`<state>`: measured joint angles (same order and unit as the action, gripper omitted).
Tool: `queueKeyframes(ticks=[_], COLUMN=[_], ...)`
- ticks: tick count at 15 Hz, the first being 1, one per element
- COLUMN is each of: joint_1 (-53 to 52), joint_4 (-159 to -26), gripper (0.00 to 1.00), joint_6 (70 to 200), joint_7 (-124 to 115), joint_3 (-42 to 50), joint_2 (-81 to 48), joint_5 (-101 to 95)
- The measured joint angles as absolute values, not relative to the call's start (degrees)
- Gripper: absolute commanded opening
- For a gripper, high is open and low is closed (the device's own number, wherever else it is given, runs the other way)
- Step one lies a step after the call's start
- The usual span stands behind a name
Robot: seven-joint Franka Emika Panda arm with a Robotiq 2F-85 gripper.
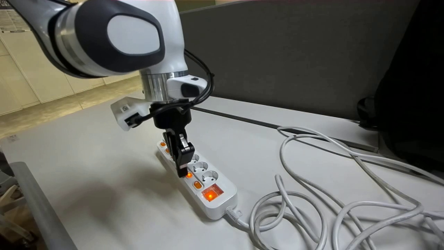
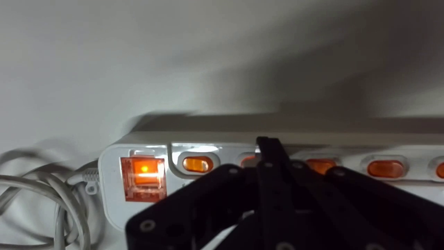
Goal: Turn on the second switch from the right on the adapter
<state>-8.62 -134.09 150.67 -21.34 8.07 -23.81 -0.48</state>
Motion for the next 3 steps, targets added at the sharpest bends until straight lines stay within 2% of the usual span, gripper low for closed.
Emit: queueKeyframes(ticks=[3], joint_1=[-7.31], joint_4=[-129.52], gripper=[0.0], joint_6=[143.55], joint_7=[-21.4], joint_3=[7.08], joint_2=[-25.73], joint_5=[0.39])
